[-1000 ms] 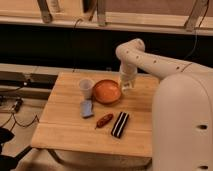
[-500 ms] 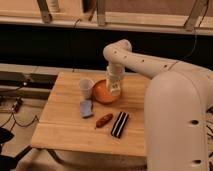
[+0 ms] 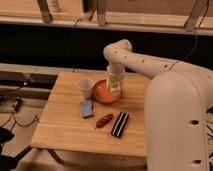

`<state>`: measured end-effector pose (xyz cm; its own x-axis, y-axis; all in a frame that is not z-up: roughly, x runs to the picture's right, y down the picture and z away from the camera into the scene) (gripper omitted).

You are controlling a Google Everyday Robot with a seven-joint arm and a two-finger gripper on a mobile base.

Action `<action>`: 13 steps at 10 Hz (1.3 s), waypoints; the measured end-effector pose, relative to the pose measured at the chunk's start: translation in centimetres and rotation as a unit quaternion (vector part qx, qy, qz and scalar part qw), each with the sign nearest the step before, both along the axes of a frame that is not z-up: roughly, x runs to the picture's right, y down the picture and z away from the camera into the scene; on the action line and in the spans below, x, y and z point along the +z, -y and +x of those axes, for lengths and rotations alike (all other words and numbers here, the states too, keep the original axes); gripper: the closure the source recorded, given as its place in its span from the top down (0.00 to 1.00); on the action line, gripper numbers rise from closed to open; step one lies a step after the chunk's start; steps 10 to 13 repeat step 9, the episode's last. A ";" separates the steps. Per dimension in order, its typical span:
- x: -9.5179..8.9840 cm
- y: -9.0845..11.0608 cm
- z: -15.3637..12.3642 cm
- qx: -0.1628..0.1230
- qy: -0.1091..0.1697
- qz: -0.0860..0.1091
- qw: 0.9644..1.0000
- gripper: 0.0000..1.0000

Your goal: Place the bottle in the ceramic bowl

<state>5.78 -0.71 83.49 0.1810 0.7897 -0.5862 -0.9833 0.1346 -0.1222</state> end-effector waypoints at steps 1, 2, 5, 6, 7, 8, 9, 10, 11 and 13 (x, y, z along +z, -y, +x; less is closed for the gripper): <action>0.0 0.0 0.1 0.000 -0.001 0.000 1.000 0.74; 0.0 0.0 0.1 0.000 -0.001 0.000 1.000 0.80; 0.0 0.0 0.1 0.000 -0.001 0.001 1.000 0.80; 0.0 0.0 0.1 0.000 -0.001 0.001 1.000 0.80; 0.0 0.0 0.1 0.000 -0.001 0.001 1.000 0.80; 0.0 0.0 0.1 0.000 -0.001 0.001 1.000 0.80; 0.0 0.0 0.1 0.000 -0.001 0.001 1.000 0.80; 0.0 0.0 0.1 0.000 -0.001 0.001 1.000 0.80; 0.0 0.0 0.1 0.000 -0.001 0.001 1.000 0.80; 0.0 0.0 0.1 0.000 -0.001 0.001 1.000 0.80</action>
